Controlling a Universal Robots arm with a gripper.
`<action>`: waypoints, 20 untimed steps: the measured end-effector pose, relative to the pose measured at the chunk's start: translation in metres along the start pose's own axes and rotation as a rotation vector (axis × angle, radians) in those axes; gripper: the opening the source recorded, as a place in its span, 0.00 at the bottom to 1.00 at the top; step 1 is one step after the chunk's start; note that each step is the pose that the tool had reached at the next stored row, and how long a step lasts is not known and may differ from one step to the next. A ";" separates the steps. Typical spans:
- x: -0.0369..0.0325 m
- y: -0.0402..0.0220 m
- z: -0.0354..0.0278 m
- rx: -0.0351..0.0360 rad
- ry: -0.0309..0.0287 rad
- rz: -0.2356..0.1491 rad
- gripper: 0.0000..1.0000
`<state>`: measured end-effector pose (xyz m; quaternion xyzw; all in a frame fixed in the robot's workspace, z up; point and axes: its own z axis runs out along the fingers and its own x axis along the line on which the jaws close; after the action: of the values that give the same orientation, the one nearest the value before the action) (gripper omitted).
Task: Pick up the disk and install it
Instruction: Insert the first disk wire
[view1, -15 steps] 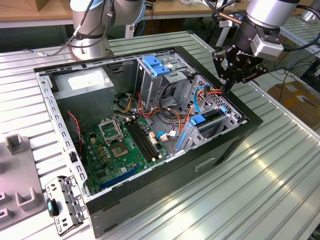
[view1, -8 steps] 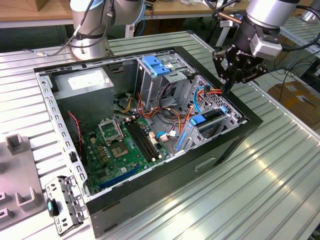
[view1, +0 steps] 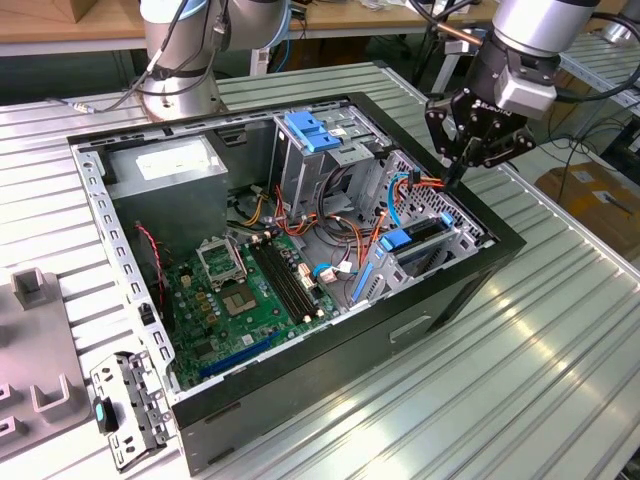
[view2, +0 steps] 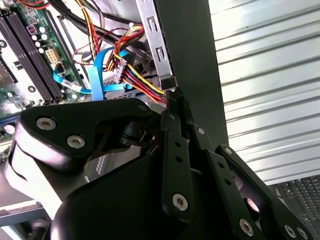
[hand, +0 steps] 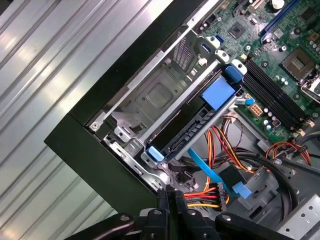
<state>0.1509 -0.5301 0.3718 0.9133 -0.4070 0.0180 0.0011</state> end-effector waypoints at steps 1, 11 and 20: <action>0.0000 0.0000 0.0000 -0.0004 0.0001 0.011 0.16; 0.0000 0.0000 0.0000 -0.0046 0.0017 0.134 0.16; -0.0044 0.0050 -0.0002 -0.0078 0.0029 0.229 0.16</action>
<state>0.1443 -0.5302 0.3718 0.8608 -0.5086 0.0177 0.0032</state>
